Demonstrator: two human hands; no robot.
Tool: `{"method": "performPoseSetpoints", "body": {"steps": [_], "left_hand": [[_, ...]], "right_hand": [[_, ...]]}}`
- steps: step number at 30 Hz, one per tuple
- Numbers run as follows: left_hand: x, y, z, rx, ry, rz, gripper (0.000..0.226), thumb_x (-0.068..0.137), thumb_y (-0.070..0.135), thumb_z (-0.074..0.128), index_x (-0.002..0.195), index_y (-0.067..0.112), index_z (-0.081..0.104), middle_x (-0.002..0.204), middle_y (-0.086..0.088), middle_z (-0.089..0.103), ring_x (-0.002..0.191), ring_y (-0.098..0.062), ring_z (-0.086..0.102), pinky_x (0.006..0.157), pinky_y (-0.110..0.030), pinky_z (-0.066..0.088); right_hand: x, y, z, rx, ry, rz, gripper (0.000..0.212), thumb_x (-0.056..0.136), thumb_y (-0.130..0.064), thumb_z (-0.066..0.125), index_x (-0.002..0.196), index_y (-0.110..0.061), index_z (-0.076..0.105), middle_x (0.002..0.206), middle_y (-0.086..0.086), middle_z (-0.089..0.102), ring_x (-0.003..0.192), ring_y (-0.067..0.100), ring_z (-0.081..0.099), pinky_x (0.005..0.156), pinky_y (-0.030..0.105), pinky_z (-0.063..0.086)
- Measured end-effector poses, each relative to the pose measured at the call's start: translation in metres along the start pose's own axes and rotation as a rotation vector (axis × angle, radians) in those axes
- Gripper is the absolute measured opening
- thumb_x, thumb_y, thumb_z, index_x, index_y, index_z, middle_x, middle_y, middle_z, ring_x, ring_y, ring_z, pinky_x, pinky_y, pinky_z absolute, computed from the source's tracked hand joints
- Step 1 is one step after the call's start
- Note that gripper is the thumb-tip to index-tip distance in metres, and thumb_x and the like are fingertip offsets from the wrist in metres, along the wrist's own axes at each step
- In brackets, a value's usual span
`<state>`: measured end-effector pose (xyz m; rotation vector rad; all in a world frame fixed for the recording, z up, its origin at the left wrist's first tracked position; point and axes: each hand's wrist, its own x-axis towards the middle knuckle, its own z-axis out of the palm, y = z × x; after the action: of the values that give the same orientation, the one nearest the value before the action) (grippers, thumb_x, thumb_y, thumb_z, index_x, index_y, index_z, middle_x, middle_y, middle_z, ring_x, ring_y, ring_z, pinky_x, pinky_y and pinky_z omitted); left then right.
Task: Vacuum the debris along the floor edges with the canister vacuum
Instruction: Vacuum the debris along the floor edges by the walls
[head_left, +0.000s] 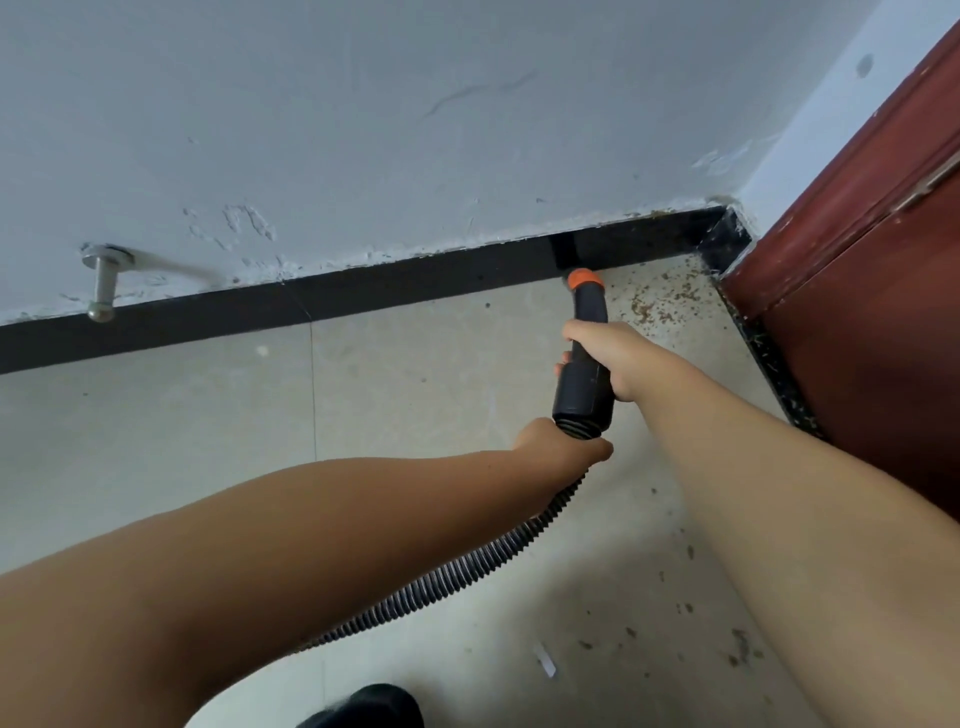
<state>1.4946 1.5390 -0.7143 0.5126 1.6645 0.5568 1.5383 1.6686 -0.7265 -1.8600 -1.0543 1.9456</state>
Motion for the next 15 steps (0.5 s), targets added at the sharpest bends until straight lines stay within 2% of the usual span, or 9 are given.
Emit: {"method": "performPoseSetpoints", "body": {"steps": [5, 11, 15], "left_hand": [[-0.006, -0.021, 0.0, -0.074, 0.008, -0.06, 0.018, 0.083, 0.014, 0.065, 0.092, 0.007, 0.052, 0.074, -0.008, 0.05, 0.062, -0.022, 0.048, 0.063, -0.029, 0.042], [-0.033, -0.038, 0.003, -0.064, -0.035, -0.081, 0.017, 0.084, 0.013, 0.065, 0.089, 0.008, 0.05, 0.075, -0.008, 0.05, 0.06, -0.02, 0.048, 0.062, -0.027, 0.044], [-0.052, -0.045, 0.025, 0.003, -0.128, -0.11, 0.021, 0.084, 0.016, 0.066, 0.093, 0.007, 0.05, 0.078, -0.009, 0.051, 0.064, -0.02, 0.051, 0.067, -0.03, 0.047]], "right_hand": [[-0.01, 0.014, 0.022, -0.133, -0.059, -0.034, 0.011, 0.087, -0.007, 0.059, 0.091, -0.006, 0.049, 0.071, 0.011, 0.059, 0.051, 0.022, 0.061, 0.041, 0.024, 0.05], [-0.038, 0.032, 0.025, -0.197, -0.12, -0.007, 0.014, 0.086, -0.009, 0.059, 0.097, -0.005, 0.051, 0.068, 0.01, 0.06, 0.05, 0.022, 0.062, 0.051, 0.028, 0.054], [-0.056, 0.053, -0.006, -0.164, -0.082, 0.032, 0.01, 0.088, -0.009, 0.059, 0.091, -0.006, 0.05, 0.068, 0.01, 0.059, 0.047, 0.021, 0.062, 0.046, 0.026, 0.052]]}}
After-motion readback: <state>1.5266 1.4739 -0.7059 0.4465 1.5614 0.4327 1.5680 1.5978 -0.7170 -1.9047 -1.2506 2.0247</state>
